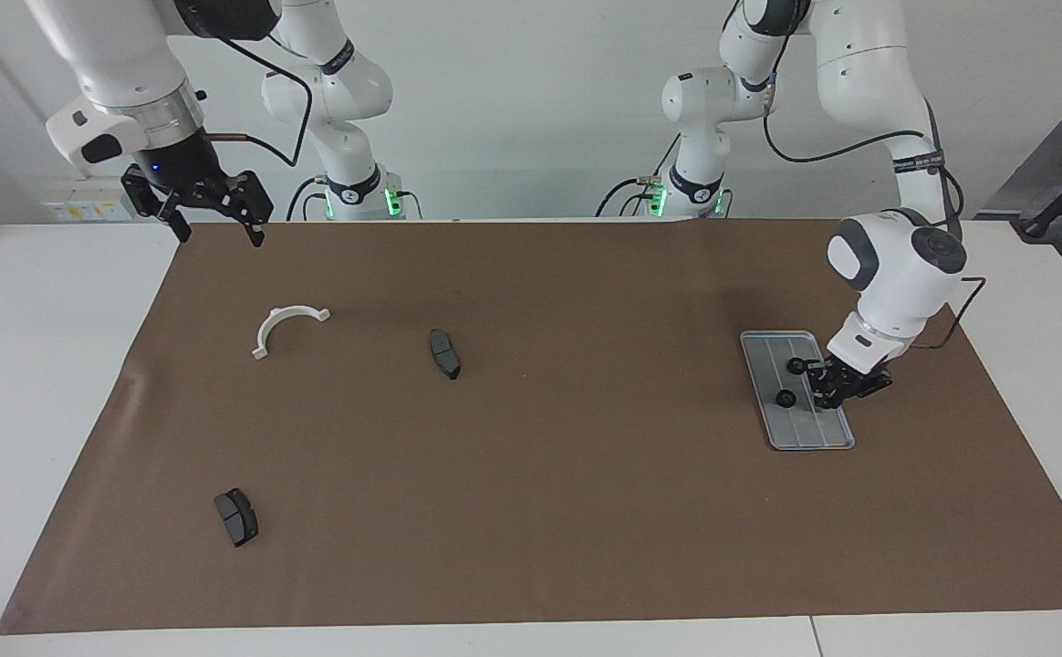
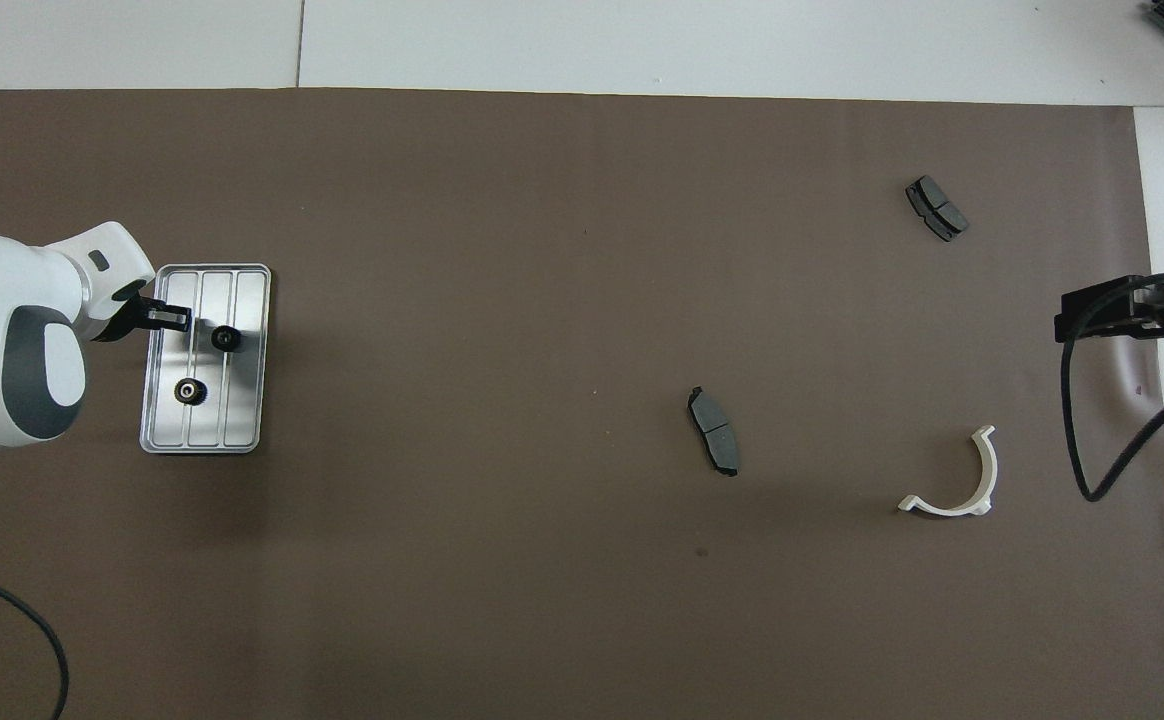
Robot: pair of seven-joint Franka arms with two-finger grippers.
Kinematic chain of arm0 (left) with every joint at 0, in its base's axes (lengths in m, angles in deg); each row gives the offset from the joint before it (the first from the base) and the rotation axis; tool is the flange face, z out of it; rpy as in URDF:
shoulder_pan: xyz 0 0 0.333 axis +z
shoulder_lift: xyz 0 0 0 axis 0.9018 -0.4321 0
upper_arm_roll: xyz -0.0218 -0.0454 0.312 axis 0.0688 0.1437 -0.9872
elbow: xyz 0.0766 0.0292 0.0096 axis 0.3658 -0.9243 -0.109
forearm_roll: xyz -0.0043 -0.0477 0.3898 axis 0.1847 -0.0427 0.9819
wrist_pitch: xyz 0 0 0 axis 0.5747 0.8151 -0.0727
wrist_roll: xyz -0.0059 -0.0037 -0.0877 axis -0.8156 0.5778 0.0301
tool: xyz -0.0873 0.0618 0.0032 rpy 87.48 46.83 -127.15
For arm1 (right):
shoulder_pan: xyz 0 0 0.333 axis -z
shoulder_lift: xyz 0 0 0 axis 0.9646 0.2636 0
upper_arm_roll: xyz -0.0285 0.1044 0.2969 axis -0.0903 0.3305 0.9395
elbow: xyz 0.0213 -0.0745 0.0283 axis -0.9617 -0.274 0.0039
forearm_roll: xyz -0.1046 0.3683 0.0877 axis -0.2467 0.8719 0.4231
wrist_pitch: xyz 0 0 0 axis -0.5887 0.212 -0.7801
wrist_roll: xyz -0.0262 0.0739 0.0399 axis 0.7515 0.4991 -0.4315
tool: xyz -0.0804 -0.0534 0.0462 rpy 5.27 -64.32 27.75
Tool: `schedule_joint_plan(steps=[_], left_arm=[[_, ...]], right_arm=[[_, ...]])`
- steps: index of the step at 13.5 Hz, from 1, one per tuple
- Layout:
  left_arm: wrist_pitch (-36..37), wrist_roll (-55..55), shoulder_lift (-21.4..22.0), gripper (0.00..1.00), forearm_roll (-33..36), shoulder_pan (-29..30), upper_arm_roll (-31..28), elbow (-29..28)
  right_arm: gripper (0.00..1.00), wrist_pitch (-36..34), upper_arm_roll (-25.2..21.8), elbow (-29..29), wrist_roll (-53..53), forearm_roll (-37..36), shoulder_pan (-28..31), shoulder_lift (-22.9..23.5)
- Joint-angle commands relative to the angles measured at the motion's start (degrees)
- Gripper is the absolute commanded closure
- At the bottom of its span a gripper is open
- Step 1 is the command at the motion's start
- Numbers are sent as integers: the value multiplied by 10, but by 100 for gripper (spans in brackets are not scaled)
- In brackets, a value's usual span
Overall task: Pick bearing gear from pile to tray
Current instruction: 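Lower the bearing onto the tray and open the left gripper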
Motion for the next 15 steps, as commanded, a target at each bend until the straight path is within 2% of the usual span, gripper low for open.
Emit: schedule_joint_plan(steps=[1, 2, 6, 10, 15], left_arm=[[-7, 0, 2, 63, 0, -4, 0, 0], [-3, -1, 1, 55, 0, -7, 3, 5], [40, -3, 2, 48, 0, -17, 1, 29], [181, -6, 24, 48, 0, -18, 3, 93], [356, -15, 84, 45, 0, -30, 4, 156]], right_arm=[[0, -3, -1, -11, 14, 15, 1, -11], [0, -4, -1, -11, 14, 15, 1, -11], [0, -4, -1, -11, 14, 15, 2, -11], [0, -3, -1, -11, 14, 15, 1, -11], [0, -3, -1, -11, 14, 15, 1, -11]])
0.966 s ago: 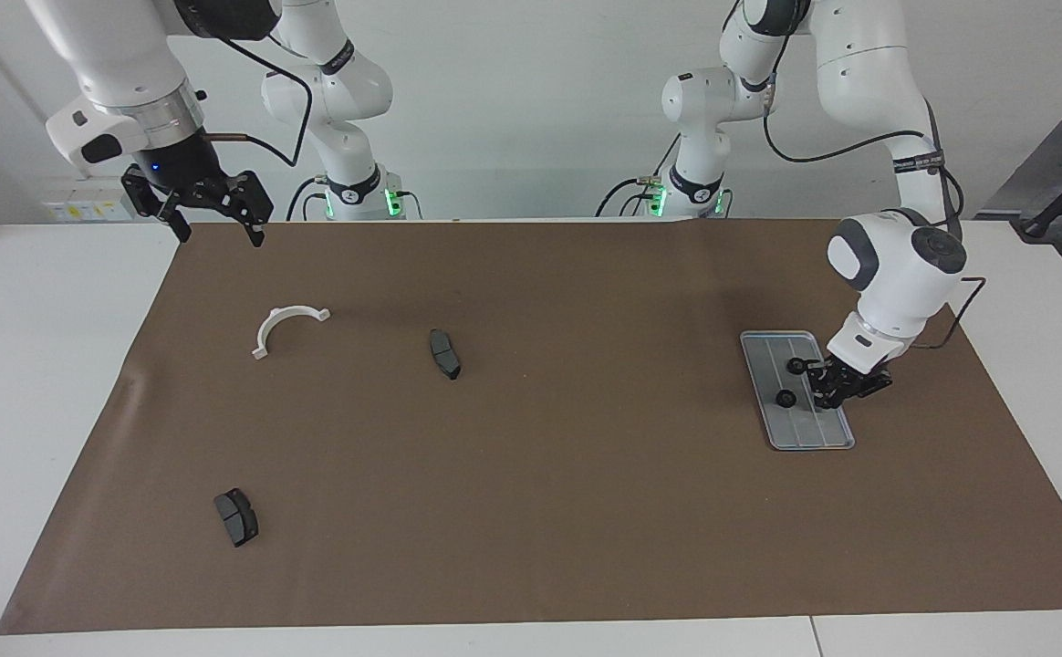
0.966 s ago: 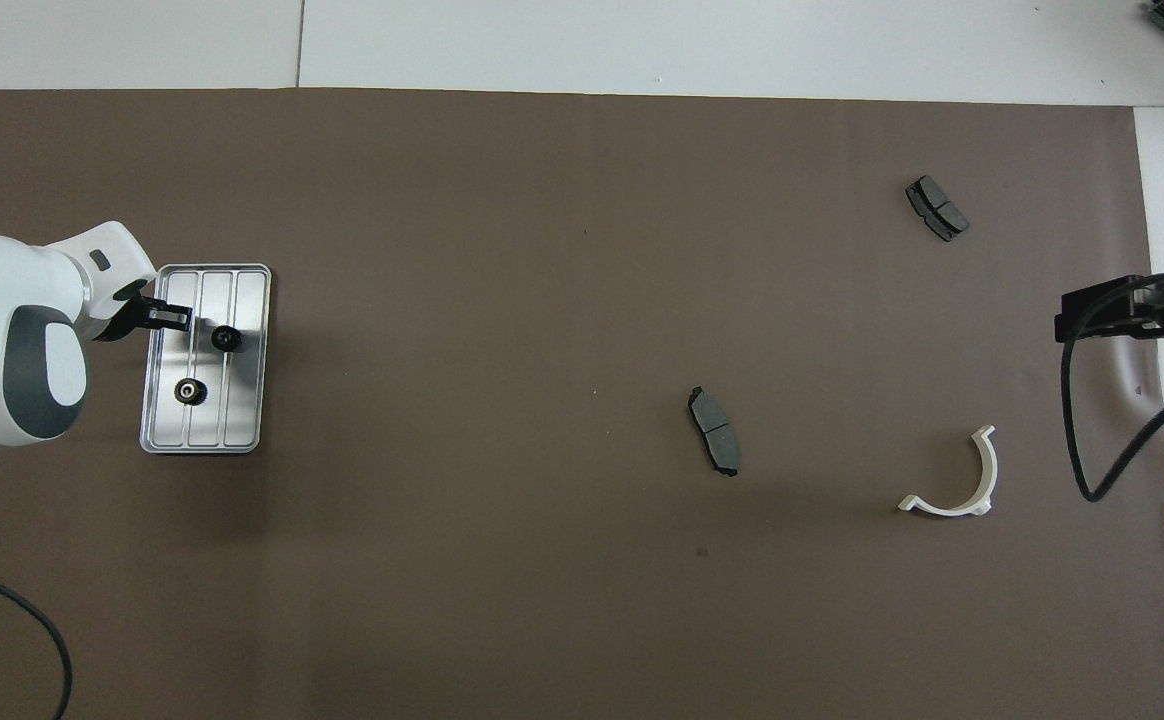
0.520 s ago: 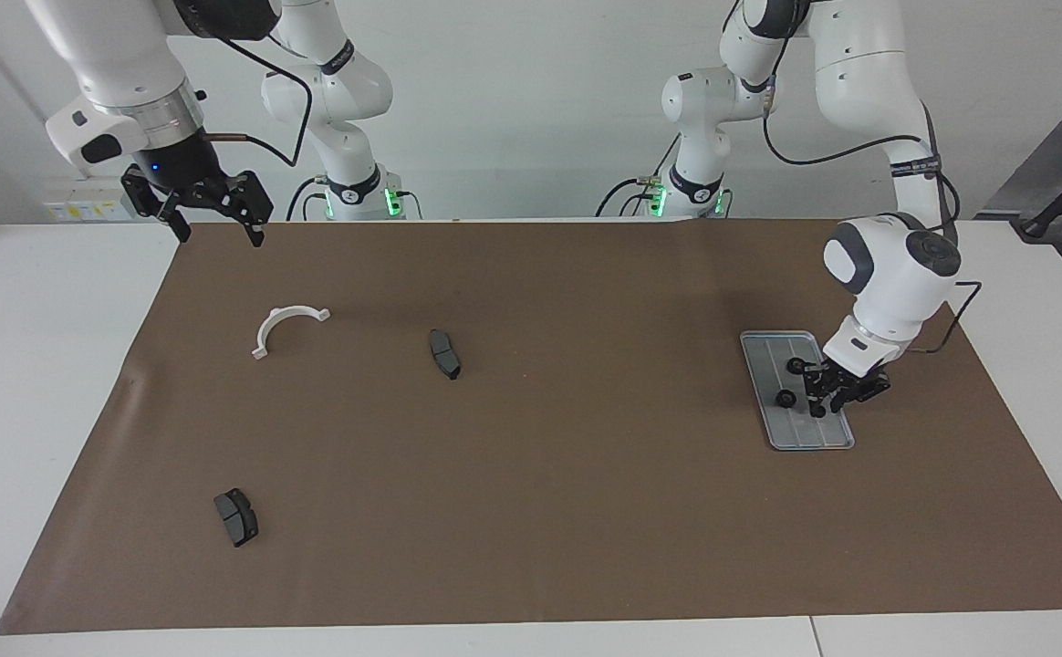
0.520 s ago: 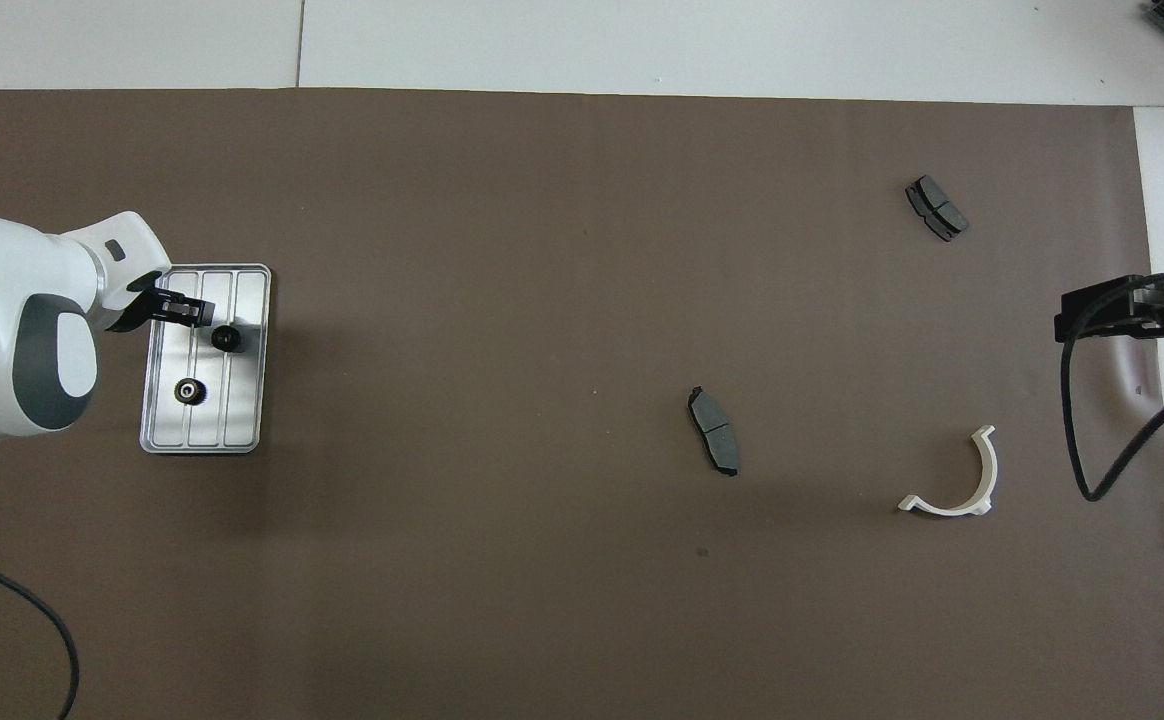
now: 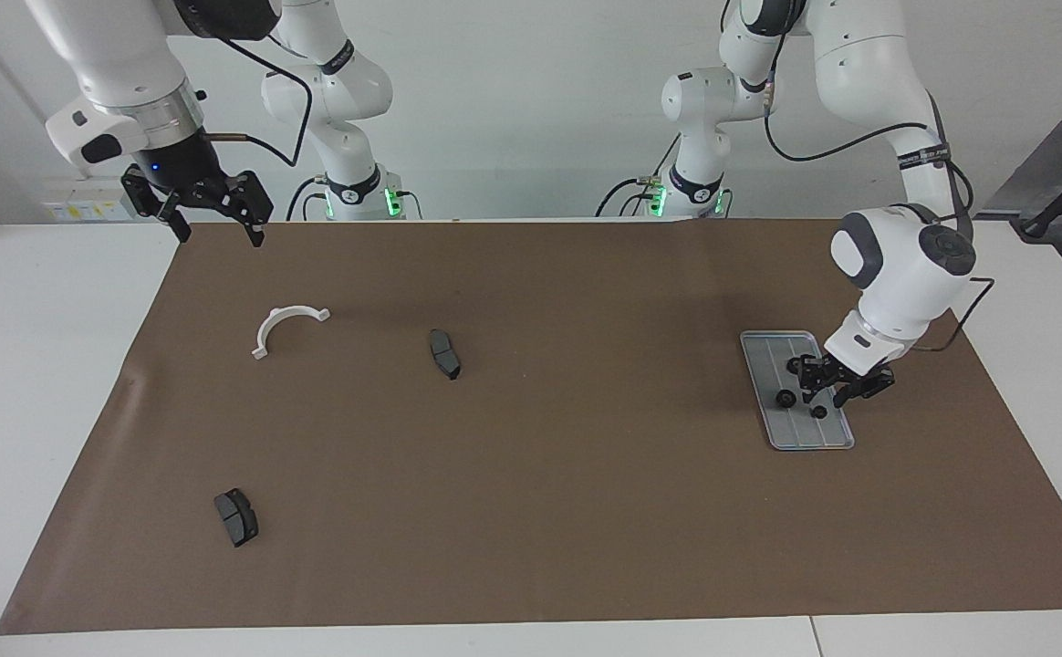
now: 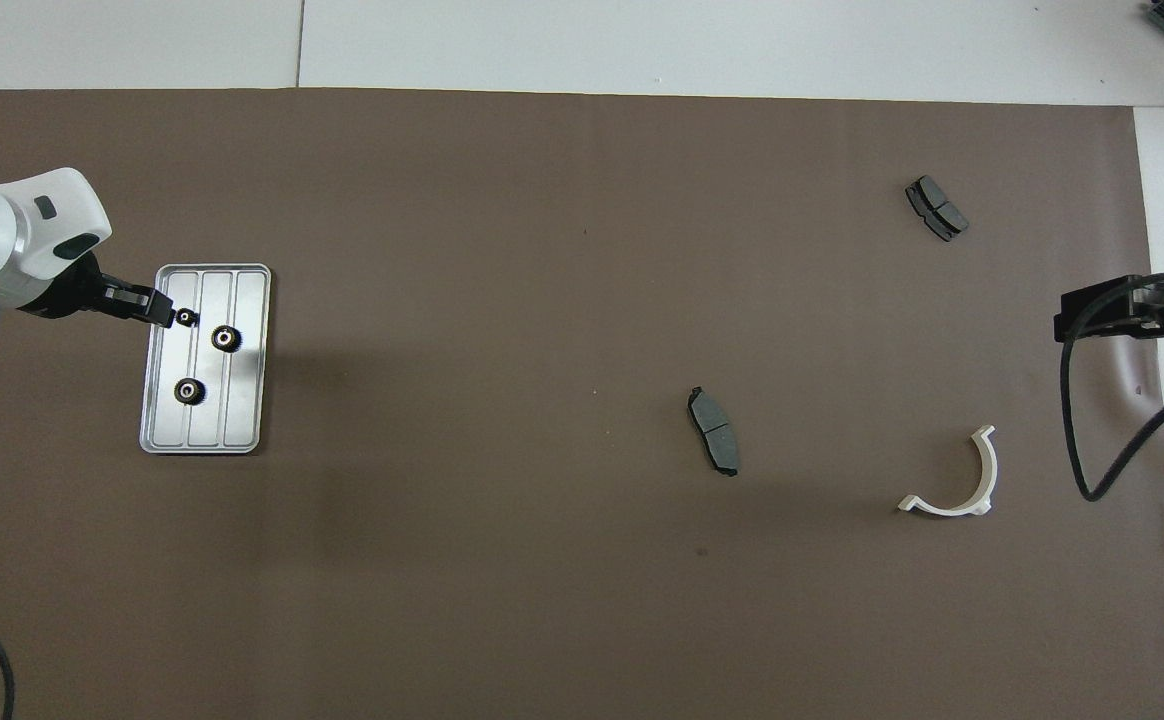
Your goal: Pick bearing gear from pile to tray
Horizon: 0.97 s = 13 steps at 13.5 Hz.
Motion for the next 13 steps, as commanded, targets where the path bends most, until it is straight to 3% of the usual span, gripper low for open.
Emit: schedule_joint_plan(steps=[1, 5, 8, 13], left_arm=[[101, -35, 28, 44, 0, -24, -5, 48], [180, -46, 94, 28, 1, -34, -4, 65], [213, -45, 137, 1, 1, -33, -5, 65], [216, -46, 152, 0, 1, -34, -4, 65]], right_arm=[[0, -4, -1, -11, 13, 15, 1, -11], [0, -4, -1, -11, 13, 15, 1, -11], [0, -3, -1, -11, 14, 15, 1, -11], [0, -3, -1, -11, 13, 15, 1, -11]])
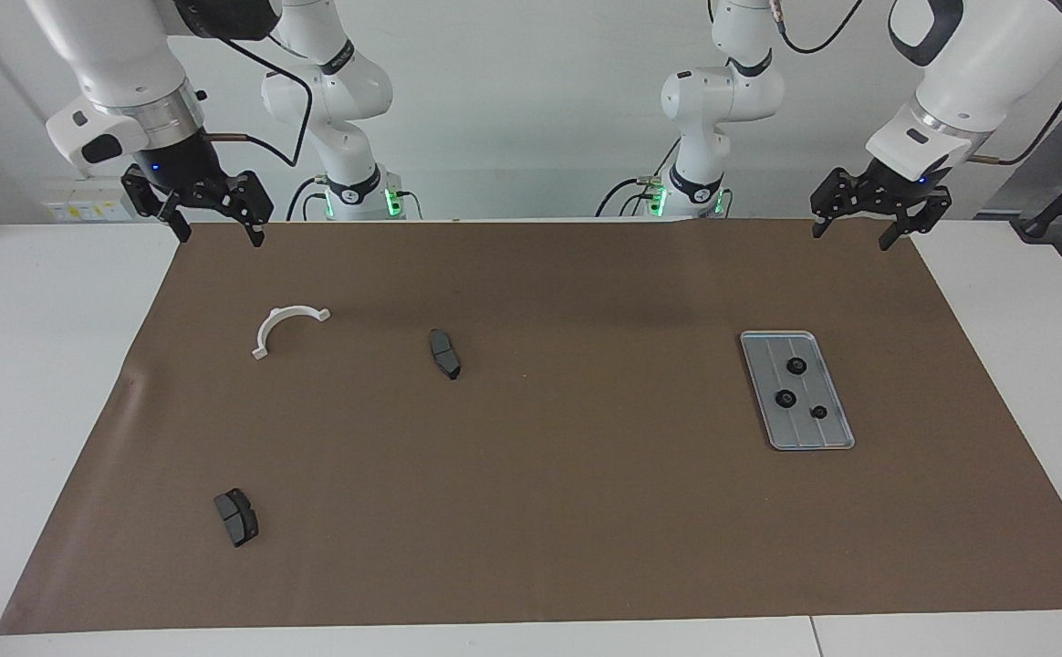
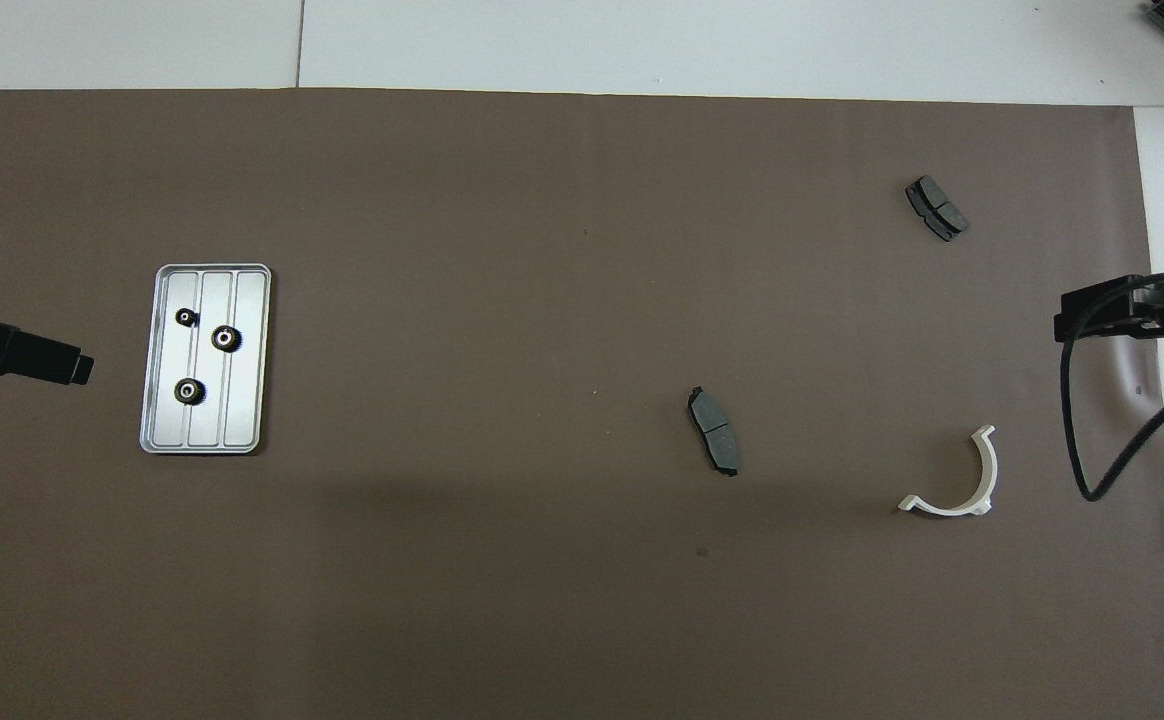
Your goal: Pick bearing gear from pile to tray
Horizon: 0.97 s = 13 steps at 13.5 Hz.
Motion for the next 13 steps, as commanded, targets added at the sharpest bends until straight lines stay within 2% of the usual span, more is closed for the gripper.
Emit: schedule_joint_plan(steps=[1, 4, 6, 13], left_arm=[[-3, -7, 3, 0, 2, -4, -2, -6], [-13, -21, 3, 0, 5, -3, -3, -6], [-15, -67, 4, 0, 5, -3, -3, -7], [-23, -61, 4, 0, 6, -3, -3, -9]], right_arm=[[0, -4, -1, -11, 13, 15, 1, -11], [0, -4, -1, -11, 13, 15, 1, -11], [0, -4, -1, -11, 14, 15, 1, -11], [0, -3, -1, -11, 14, 15, 1, -11]])
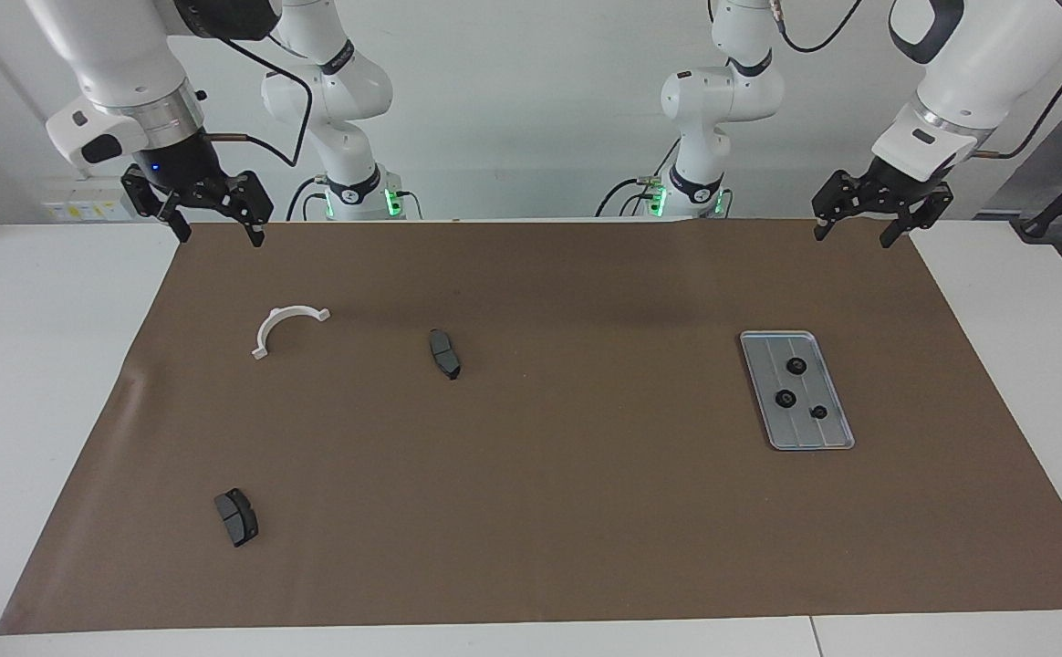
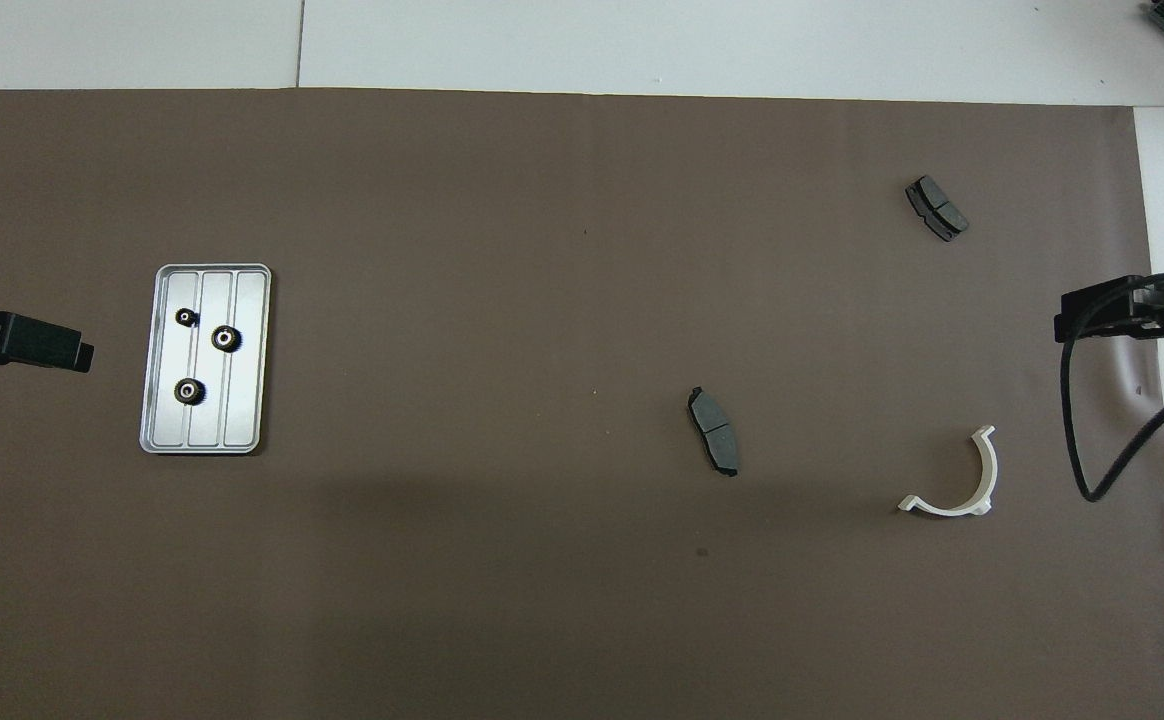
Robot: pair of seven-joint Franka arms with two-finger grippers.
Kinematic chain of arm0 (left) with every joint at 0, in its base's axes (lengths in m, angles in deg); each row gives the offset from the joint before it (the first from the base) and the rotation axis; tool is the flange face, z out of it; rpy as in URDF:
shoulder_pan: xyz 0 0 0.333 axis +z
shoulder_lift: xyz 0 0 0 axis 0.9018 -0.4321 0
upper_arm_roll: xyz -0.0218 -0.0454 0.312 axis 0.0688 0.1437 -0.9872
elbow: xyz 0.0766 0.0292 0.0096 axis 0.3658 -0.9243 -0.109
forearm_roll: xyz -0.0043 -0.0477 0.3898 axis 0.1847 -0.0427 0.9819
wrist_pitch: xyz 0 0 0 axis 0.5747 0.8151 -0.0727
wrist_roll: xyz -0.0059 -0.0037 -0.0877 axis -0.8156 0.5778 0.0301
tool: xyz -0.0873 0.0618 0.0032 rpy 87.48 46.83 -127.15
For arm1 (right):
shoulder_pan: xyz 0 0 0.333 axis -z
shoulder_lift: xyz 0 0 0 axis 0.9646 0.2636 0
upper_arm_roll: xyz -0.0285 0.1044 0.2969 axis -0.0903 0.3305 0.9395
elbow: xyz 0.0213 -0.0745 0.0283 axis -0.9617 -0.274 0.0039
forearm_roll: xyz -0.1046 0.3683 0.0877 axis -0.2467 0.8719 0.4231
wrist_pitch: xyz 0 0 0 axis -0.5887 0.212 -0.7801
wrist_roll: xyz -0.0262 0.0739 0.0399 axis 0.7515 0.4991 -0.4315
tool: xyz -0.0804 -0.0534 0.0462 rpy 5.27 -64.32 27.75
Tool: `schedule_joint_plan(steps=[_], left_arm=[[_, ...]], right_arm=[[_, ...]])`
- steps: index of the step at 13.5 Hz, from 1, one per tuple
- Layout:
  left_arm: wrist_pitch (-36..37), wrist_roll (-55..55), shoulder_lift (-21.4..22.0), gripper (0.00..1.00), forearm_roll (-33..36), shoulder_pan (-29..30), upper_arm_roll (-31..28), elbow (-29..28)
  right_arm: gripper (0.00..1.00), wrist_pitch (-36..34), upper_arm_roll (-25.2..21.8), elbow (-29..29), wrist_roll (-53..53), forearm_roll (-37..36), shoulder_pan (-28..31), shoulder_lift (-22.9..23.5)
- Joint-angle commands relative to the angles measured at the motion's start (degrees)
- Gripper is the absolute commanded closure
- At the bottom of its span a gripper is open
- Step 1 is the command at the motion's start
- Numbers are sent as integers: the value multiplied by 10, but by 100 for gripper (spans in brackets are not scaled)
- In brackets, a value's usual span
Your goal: Pick bearing gear from pile to tray
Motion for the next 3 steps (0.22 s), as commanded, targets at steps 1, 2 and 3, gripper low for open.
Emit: schedule_joint_plan(steps=[1, 2, 3], left_arm=[[-11, -8, 4, 0, 6, -3, -3, -8], [-11, -8, 4, 0, 6, -3, -3, -8], [-10, -8, 4, 0, 6, -3, -3, -8]], right_arm=[[0, -4, -1, -11, 14, 15, 1, -11], [0, -4, -1, -11, 14, 15, 1, -11], [0, -4, -1, -11, 14, 15, 1, -11]])
